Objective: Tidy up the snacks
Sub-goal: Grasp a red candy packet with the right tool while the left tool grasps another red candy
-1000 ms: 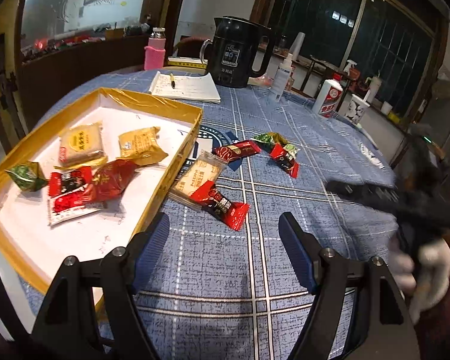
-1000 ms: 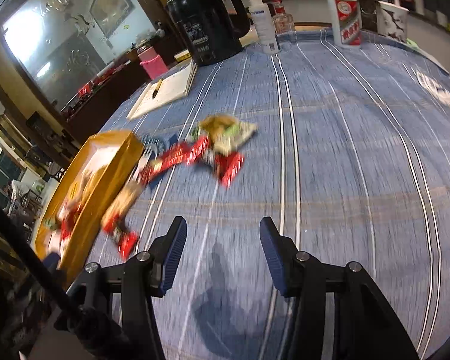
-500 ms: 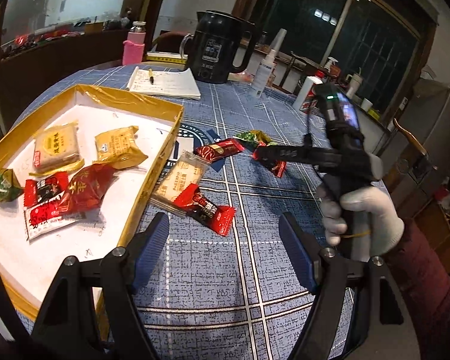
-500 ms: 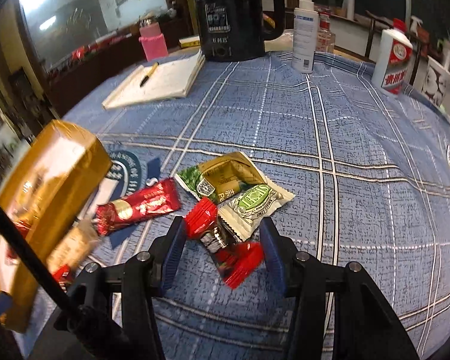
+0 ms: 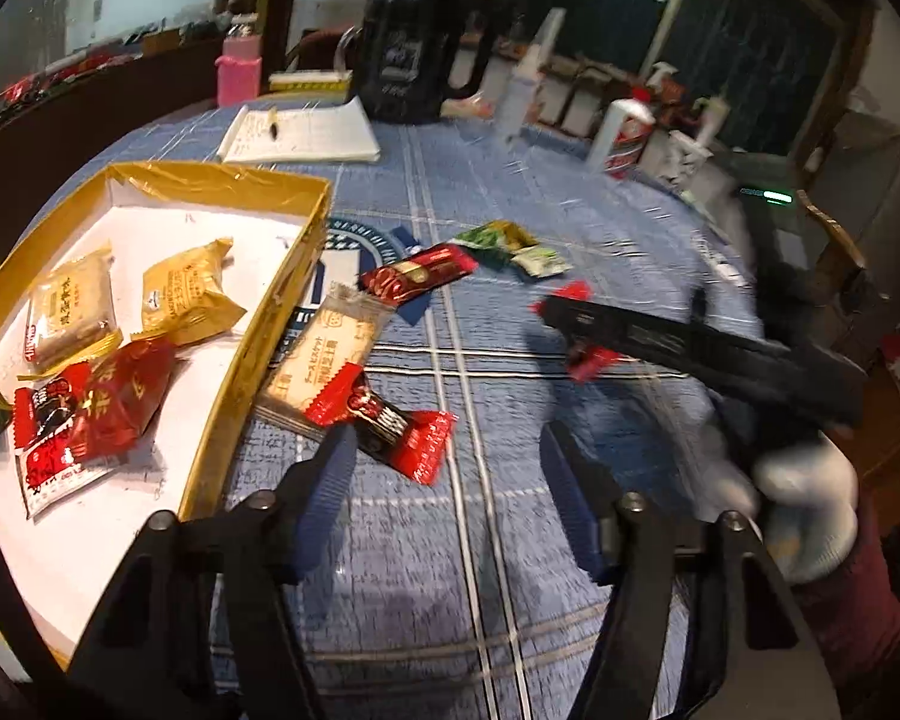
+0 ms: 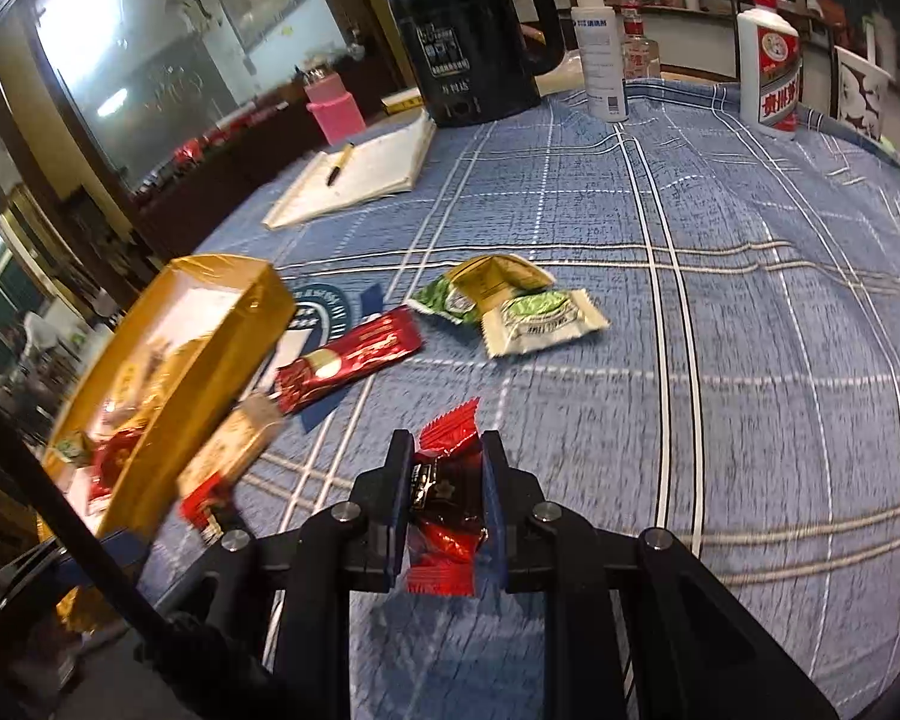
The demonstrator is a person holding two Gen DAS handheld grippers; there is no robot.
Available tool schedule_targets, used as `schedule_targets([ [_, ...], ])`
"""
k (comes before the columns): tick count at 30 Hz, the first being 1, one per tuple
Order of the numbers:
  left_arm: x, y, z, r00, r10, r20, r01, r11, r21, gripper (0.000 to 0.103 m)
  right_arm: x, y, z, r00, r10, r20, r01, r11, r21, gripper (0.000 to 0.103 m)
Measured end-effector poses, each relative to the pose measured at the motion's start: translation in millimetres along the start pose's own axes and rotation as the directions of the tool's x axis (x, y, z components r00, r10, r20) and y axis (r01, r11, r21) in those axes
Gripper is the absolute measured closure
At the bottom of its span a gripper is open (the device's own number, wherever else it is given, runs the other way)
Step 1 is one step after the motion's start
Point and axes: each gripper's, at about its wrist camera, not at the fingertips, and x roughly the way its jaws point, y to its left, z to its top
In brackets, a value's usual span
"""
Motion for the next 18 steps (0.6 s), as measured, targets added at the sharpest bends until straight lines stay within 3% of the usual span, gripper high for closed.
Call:
schedule_targets([
  [4, 18, 2, 8, 0.994, 0.112, -0.016, -0.112, 0.994, -0.014, 0.041, -2, -4, -3, 0.999, 0.036, 0.016, -0.037, 0.999, 0.020, 0.082],
  [9, 37, -4, 5, 0.988, 0.147, -0.052, -0.146, 0.989, 0.014, 0.043, 0, -13, -5, 0.997, 0.075, 0.017, -0.076, 0.995, 0.065, 0.082],
  [10, 39, -5, 4, 0.987, 0.151, -0.054, -0.150, 0.988, 0.020, 0.057, 0, -15, -5, 0.997, 0.079, 0.016, -0.080, 0.994, 0.071, 0.082],
  [13, 42, -6, 1, 0.991, 0.121, -0.050, -0.120, 0.993, 0.014, 0.088, 0, -16, -7, 0.997, 0.075, 0.018, -0.077, 0.994, 0.080, 0.082],
  [18, 43, -2, -1, 0.992, 0.114, -0.057, -0.115, 0.993, -0.015, 0.089, 2, -21, -11, 0.998, 0.069, 0.010, -0.069, 0.993, 0.097, 0.082],
])
